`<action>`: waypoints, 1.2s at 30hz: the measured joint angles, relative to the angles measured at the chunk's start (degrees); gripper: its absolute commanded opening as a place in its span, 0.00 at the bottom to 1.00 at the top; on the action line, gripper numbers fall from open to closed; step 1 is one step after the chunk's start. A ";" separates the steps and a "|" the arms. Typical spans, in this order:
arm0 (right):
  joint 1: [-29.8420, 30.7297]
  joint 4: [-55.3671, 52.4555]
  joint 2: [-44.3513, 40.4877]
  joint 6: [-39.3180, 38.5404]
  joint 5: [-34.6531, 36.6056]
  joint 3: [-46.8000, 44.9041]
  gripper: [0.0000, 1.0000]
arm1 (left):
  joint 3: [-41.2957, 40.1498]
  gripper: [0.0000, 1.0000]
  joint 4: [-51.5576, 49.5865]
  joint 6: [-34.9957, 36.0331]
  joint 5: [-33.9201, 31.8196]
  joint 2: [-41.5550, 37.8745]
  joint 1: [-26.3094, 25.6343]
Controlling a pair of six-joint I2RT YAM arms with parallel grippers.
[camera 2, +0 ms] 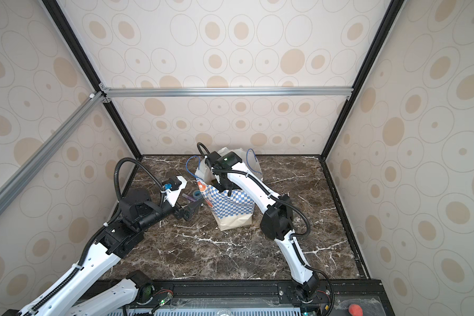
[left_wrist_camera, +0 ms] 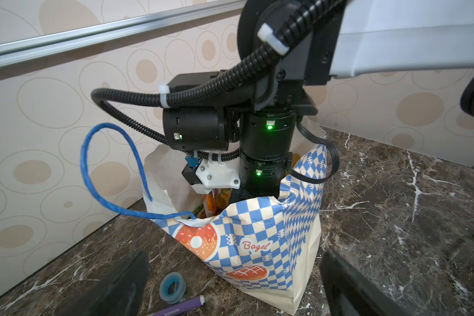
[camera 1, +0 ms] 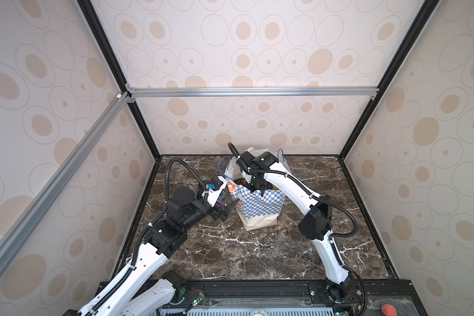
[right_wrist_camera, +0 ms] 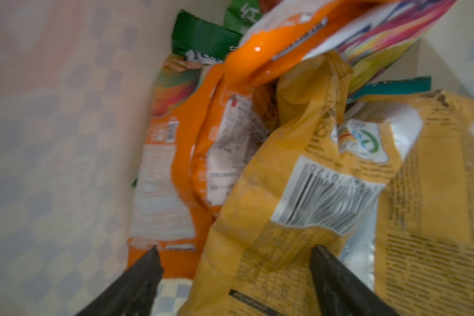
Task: Take the snacks out of the paper bag
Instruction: Pick up the snack from the paper bag.
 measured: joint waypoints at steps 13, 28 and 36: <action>-0.02 4.20 -0.81 0.72 0.81 -1.79 0.00 | -3.34 0.98 2.64 0.13 -1.29 -2.45 0.02; 0.66 13.18 -17.16 2.43 0.98 -3.02 0.00 | -5.14 0.98 5.11 0.39 -2.16 -4.59 0.02; 1.33 14.91 -18.60 2.91 1.62 -2.40 0.00 | -5.38 0.98 5.22 0.44 -3.34 -5.11 0.02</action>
